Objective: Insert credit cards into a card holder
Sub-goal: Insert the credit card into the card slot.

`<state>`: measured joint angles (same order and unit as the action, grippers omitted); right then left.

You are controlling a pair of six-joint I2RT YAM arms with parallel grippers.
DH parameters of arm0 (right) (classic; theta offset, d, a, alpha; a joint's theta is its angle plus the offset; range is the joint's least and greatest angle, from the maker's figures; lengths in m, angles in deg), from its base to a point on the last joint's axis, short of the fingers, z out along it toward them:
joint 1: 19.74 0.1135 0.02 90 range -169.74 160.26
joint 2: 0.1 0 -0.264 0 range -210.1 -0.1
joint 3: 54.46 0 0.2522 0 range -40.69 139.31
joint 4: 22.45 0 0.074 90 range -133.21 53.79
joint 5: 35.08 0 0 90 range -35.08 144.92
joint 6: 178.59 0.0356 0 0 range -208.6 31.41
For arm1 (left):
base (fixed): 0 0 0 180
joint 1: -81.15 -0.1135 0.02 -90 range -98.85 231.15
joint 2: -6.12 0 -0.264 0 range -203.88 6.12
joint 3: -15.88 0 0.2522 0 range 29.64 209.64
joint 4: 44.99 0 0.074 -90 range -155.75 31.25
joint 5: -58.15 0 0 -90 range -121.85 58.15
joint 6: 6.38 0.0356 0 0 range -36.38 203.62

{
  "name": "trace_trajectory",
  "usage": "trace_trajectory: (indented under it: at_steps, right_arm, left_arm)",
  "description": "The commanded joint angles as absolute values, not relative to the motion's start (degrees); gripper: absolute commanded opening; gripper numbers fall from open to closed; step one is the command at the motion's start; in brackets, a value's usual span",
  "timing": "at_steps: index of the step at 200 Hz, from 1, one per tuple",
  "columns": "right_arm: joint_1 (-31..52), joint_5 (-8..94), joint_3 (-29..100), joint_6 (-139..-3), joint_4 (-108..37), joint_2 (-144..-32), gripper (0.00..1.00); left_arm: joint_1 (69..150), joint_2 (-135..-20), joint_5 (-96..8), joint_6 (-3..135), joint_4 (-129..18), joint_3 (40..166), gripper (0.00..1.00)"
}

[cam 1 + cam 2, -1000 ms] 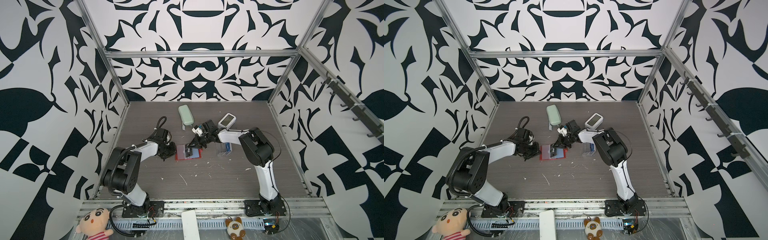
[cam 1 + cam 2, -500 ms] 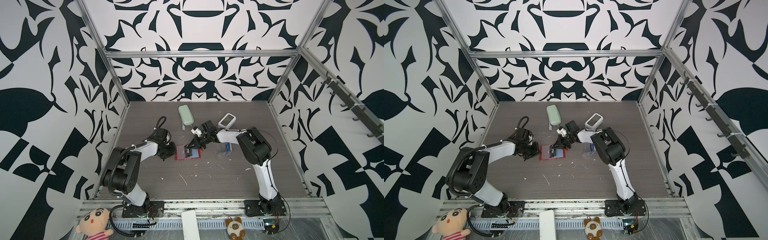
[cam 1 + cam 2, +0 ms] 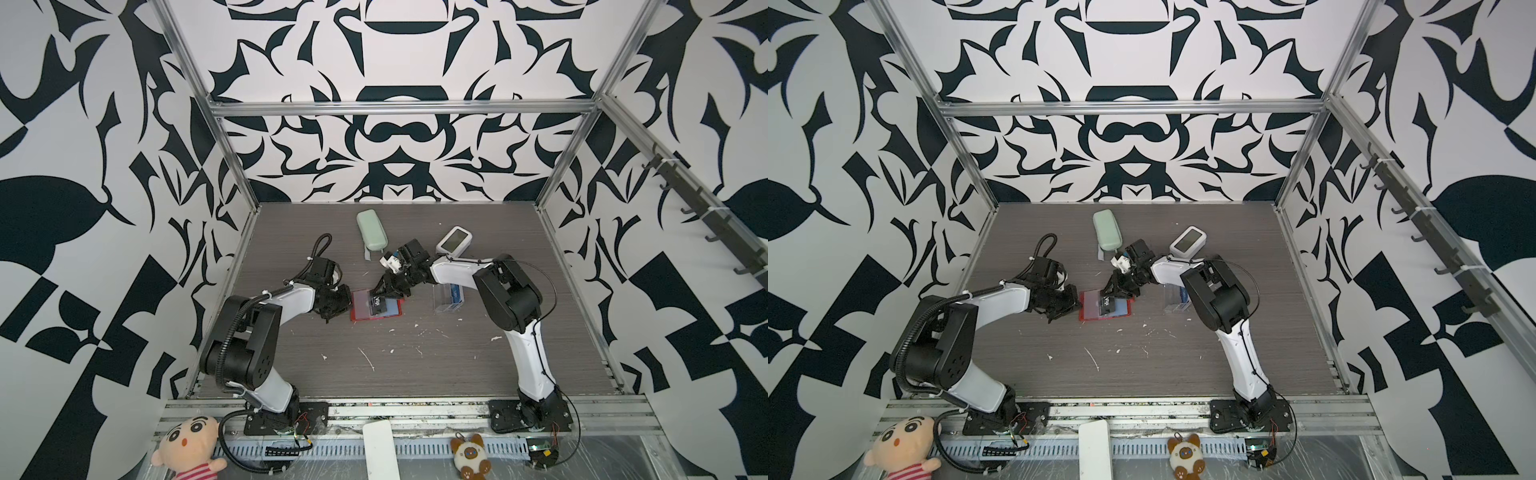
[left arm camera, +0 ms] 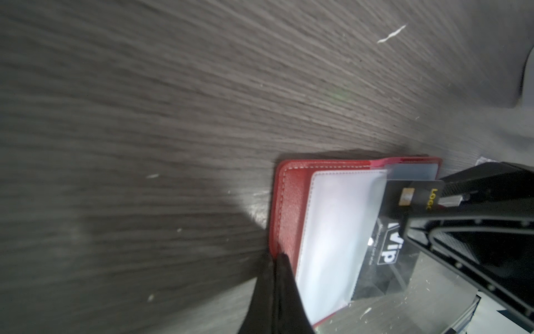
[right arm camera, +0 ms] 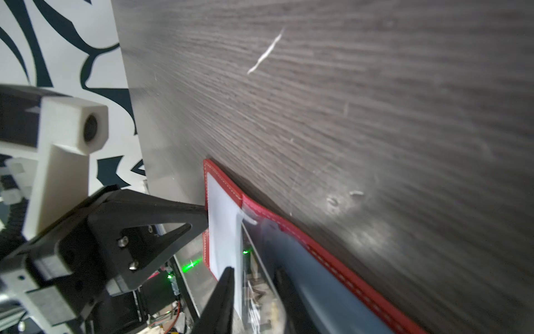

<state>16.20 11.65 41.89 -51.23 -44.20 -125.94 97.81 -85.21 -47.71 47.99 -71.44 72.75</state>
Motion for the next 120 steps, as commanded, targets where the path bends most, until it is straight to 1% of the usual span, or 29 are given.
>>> trace_trajectory:
  at_steps: [1, 65, 120]
  right_arm:
    - [16.8, 18.0, 43.6, -54.6, -50.1, -122.7, 0.35]
    - [18.7, 26.7, 46.6, -58.3, -57.2, -121.6, 0.49]
    - [20.9, 34.6, 49.5, -61.1, -62.7, -121.1, 0.55]
  left_arm:
    - [97.9, -84.1, -48.1, 47.9, -72.7, 71.5, 0.00]
    - [97.9, -83.4, -48.2, 47.5, -72.1, 70.7, 0.00]
    - [97.8, -83.4, -47.9, 47.1, -71.7, 70.2, 0.00]
